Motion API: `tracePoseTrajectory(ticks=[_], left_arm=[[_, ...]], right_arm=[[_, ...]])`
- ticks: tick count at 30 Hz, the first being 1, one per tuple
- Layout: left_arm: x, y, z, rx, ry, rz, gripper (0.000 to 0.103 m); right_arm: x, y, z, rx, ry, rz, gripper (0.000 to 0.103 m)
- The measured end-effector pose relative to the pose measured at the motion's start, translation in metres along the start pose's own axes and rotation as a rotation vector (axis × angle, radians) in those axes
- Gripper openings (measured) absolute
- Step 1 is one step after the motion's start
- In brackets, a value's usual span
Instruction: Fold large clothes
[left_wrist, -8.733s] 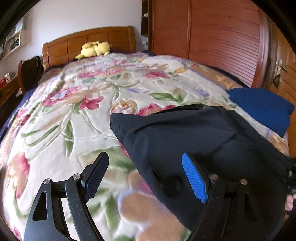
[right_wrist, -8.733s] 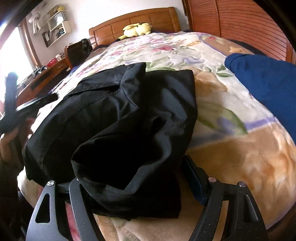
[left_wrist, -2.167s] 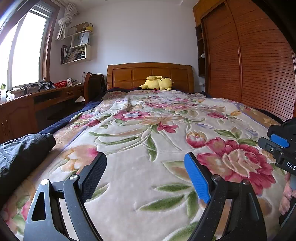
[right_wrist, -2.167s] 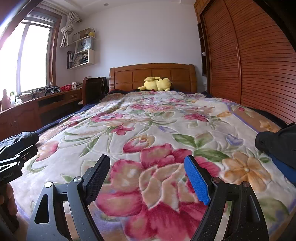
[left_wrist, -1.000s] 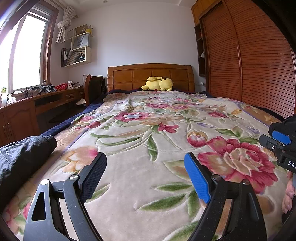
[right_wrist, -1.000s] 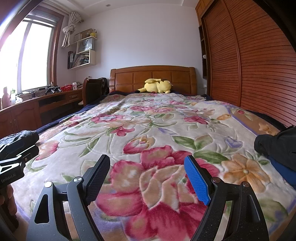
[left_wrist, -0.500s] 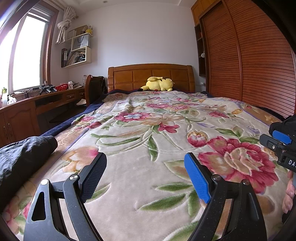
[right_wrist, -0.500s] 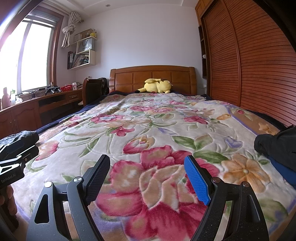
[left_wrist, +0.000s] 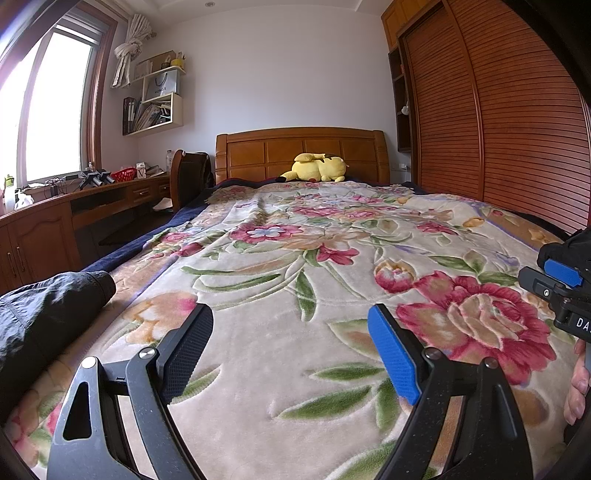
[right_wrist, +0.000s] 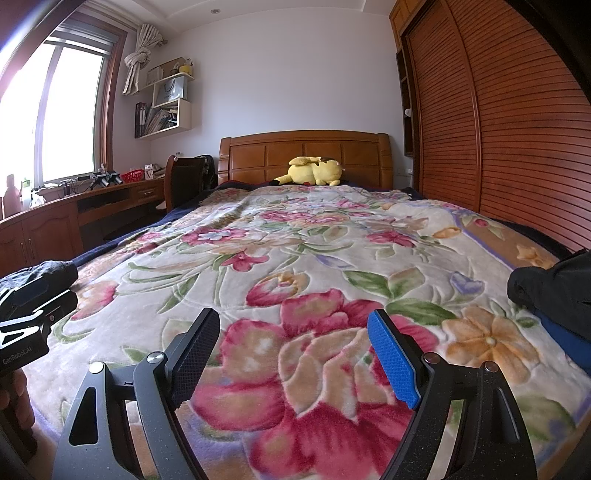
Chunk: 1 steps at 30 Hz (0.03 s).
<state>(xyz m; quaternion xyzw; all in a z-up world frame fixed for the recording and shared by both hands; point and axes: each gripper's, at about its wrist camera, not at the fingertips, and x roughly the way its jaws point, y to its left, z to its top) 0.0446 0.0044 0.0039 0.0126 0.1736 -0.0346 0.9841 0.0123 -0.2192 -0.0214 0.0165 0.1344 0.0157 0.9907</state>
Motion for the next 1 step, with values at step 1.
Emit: tracePoseTrajectory(ticks=[1], left_arm=[[0.0001, -0.0003, -0.0004, 0.0, 0.0, 0.0, 0.086]], right_arm=[[0.0, 0.0, 0.0001, 0.0, 0.0, 0.0, 0.084]])
